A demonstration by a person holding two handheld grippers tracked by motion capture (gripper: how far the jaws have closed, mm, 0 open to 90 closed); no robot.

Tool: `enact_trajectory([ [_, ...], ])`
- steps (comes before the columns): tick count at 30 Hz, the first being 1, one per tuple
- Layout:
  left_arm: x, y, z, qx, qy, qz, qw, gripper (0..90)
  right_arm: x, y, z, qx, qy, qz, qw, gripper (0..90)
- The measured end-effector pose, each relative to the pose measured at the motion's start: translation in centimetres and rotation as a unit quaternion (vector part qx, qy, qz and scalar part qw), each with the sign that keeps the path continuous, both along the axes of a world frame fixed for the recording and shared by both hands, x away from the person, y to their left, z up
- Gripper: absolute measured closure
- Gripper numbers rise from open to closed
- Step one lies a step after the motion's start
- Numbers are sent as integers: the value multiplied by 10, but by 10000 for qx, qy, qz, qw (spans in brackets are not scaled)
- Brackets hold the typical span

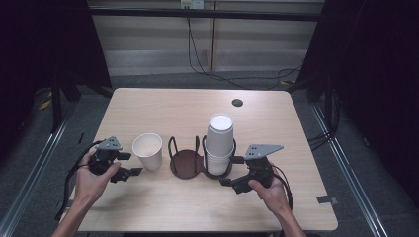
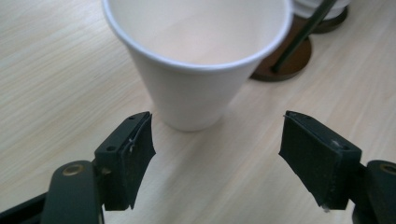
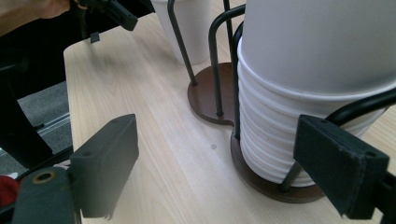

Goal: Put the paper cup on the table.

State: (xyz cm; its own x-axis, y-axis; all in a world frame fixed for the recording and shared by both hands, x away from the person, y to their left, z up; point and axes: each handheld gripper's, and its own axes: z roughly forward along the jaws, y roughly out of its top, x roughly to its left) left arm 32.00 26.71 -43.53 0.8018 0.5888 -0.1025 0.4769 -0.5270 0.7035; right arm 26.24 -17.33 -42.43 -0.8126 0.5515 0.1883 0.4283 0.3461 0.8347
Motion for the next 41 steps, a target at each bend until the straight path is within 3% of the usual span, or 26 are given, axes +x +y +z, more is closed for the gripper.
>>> enact_trajectory([
  [5,-12,-1,1,-184,-184,-23,9997,255,0,0,-1,-10,13,-2,10000,142],
  [8,-18,-3,0,-436,-130,15,9990,255,0,-1,0,-3,6,-18,10000,141],
  [9,-20,-4,-2,-598,12,46,9982,255,0,-1,0,-2,2,-18,10000,142],
  [10,-22,-5,-2,-582,66,88,9982,255,0,-1,0,-6,4,-23,10000,142],
  [12,-27,-9,-3,-386,-167,86,9991,256,0,-1,-1,-6,7,-32,10000,142],
  [14,-31,-11,-4,-595,-35,7,9982,256,0,-1,-1,-14,14,-32,10000,141],
  [15,-33,-13,-5,-682,-63,-34,9976,256,0,-1,-2,-8,14,-33,10000,142],
  [18,-39,-19,-4,-693,-155,-63,9975,256,0,-1,-2,-34,15,-32,10000,142],
  [22,-48,-27,-2,-883,-211,-36,9959,256,0,-1,-2,-20,19,-39,10000,142],
  [24,-52,-33,0,-818,-394,-58,9959,255,-1,-1,-2,-24,21,-47,10000,142],
  [26,-54,-38,-2,-1094,-330,-153,9933,252,-1,-2,-1,-16,21,-49,10000,142],
  [31,-57,-56,-9,-1233,-445,-271,9910,226,-2,-1,-2,-3,8,-109,9999,142],
  [32,-58,-61,-11,-1165,-403,-430,9914,225,-2,-1,-2,0,10,-120,9999,142],
  [36,-60,-76,-15,-1082,-437,-523,9918,225,-3,0,-5,-37,16,-256,9997,145],
  [41,-63,-83,-20,-966,-495,-298,9936,253,-9,0,-12,-169,7,-634,9978,156],
])
